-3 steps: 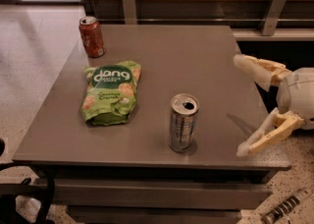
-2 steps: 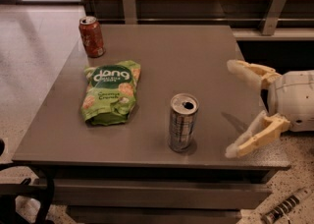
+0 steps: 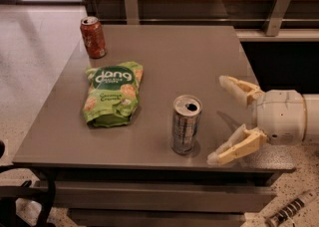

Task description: Move redbull can near coke can

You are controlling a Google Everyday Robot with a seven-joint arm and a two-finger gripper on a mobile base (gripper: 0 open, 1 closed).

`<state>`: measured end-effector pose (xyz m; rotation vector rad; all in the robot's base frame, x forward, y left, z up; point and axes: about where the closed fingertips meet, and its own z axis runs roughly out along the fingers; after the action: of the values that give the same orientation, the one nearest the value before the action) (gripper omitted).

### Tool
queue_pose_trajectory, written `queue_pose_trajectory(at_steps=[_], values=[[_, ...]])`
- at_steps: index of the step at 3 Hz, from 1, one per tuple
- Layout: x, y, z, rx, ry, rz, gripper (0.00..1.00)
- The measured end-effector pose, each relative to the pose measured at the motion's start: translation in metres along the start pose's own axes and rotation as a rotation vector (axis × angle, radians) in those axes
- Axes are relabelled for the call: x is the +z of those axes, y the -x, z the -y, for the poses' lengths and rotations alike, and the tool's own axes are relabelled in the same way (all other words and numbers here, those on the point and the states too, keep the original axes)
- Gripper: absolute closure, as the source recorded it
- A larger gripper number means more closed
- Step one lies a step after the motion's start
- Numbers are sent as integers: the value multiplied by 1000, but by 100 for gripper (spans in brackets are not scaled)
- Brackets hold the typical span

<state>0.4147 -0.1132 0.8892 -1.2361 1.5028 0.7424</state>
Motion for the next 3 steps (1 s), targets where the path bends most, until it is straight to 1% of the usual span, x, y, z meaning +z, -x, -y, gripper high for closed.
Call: queue_pose_trajectory(at_steps=[1,2,3], values=[[12,-12,-3,26,-9,28,0],[25,-16,-7,47,6,57,0],[32,-15,-11,57,15,81,0]])
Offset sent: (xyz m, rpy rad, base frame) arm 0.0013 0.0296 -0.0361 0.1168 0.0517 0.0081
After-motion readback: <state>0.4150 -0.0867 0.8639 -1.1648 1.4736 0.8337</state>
